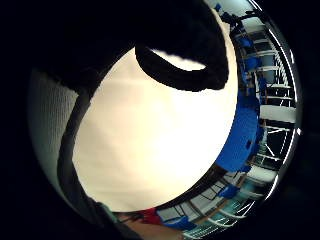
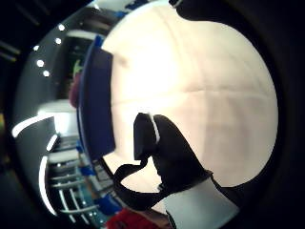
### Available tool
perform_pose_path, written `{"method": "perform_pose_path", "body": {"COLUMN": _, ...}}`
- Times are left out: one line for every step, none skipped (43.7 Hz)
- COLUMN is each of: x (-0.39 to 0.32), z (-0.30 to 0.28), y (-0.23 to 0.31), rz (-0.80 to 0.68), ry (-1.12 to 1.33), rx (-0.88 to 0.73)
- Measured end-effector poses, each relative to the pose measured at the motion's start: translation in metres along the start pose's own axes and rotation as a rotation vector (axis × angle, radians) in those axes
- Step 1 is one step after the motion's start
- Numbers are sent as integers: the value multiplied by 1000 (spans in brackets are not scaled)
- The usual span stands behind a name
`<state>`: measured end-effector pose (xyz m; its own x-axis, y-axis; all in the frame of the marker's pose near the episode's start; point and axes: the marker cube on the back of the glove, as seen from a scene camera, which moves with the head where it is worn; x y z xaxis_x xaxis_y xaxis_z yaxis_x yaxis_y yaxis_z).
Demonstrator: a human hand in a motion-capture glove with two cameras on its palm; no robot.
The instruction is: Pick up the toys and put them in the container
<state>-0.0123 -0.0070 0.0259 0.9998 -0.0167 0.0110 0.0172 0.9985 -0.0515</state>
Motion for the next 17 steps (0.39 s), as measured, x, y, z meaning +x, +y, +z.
{"method": "perform_pose_path", "body": {"x": 0, "z": -1, "y": 1, "rz": -1, "ry": 2, "rx": 3}}
{"method": "perform_pose_path", "body": {"x": -1, "z": -3, "y": 2, "rz": -3, "ry": 5, "rx": 6}}
{"method": "perform_pose_path", "body": {"x": -1, "z": -4, "y": 2, "rz": -4, "ry": 9, "rx": 10}}
{"method": "perform_pose_path", "body": {"x": -1, "z": -6, "y": 3, "rz": -5, "ry": 13, "rx": 14}}
{"method": "perform_pose_path", "body": {"x": -1, "z": -7, "y": 4, "rz": -7, "ry": 16, "rx": 17}}
{"method": "perform_pose_path", "body": {"x": -1, "z": -9, "y": 4, "rz": -8, "ry": 19, "rx": 20}}
{"method": "perform_pose_path", "body": {"x": -1, "z": -10, "y": 5, "rz": -8, "ry": 21, "rx": 23}}
{"method": "perform_pose_path", "body": {"x": -1, "z": -12, "y": 6, "rz": -8, "ry": 22, "rx": 25}}
{"method": "perform_pose_path", "body": {"x": -1, "z": -13, "y": 7, "rz": -8, "ry": 22, "rx": 26}}
{"method": "perform_pose_path", "body": {"x": 0, "z": -14, "y": 8, "rz": -7, "ry": 22, "rx": 28}}
{"method": "perform_pose_path", "body": {"x": 1, "z": -16, "y": 9, "rz": -5, "ry": 21, "rx": 30}}
{"method": "perform_pose_path", "body": {"x": 2, "z": -17, "y": 9, "rz": -3, "ry": 20, "rx": 32}}
{"method": "perform_pose_path", "body": {"x": 3, "z": -19, "y": 9, "rz": 1, "ry": 19, "rx": 36}}
{"method": "perform_pose_path", "body": {"x": 5, "z": -21, "y": 9, "rz": 5, "ry": 18, "rx": 39}}
{"method": "perform_pose_path", "body": {"x": 6, "z": -22, "y": 9, "rz": 8, "ry": 17, "rx": 42}}
{"method": "perform_pose_path", "body": {"x": 7, "z": -23, "y": 9, "rz": 10, "ry": 17, "rx": 45}}
{"method": "perform_pose_path", "body": {"x": 8, "z": -24, "y": 9, "rz": 11, "ry": 17, "rx": 46}}
